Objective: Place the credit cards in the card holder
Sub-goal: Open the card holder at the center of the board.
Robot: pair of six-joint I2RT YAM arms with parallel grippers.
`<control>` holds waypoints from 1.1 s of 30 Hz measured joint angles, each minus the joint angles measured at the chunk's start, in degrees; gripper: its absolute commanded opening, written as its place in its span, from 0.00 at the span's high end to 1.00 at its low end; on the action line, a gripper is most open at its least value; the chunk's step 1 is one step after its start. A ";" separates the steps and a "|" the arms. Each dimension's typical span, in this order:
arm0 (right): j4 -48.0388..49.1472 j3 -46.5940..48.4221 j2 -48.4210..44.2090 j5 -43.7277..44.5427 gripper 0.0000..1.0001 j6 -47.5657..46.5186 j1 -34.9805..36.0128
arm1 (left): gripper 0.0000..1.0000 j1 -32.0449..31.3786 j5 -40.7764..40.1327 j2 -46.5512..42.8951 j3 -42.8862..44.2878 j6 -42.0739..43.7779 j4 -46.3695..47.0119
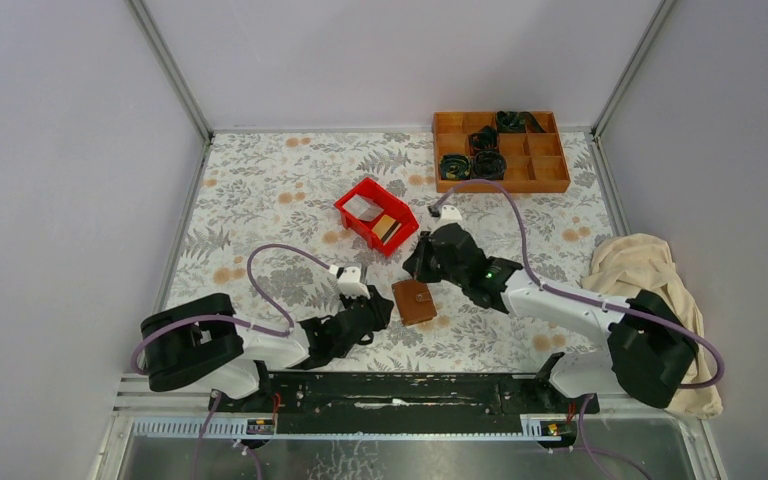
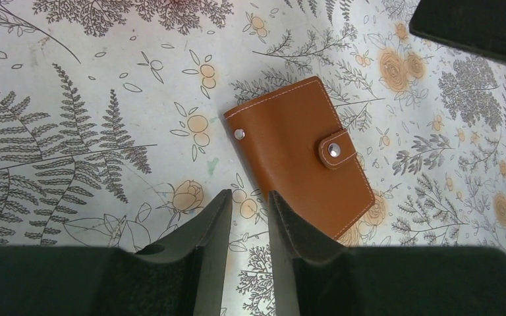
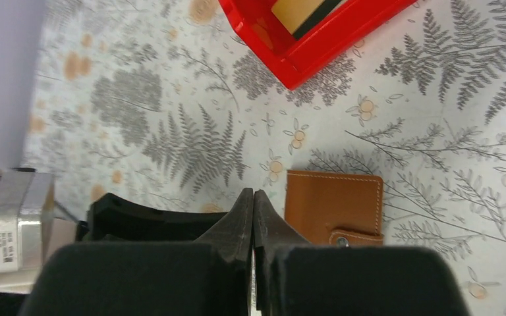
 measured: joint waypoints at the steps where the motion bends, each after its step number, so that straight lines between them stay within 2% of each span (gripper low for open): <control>1: -2.86 1.95 0.57 1.97 1.00 -1.29 1.38 | 0.66 0.00 -0.07 0.11 0.00 0.00 -0.02; 5: -10.36 5.51 3.78 8.33 1.00 -3.85 4.57 | 0.66 0.00 -0.26 0.15 0.00 -0.09 -0.28; 12: -19.93 5.53 8.55 14.21 1.00 -4.76 5.92 | 0.66 0.00 -0.57 0.15 0.00 -0.31 -0.90; 33: -23.58 7.43 8.90 16.37 1.00 -5.62 7.21 | 0.66 0.00 -0.66 0.57 0.07 -0.31 -1.40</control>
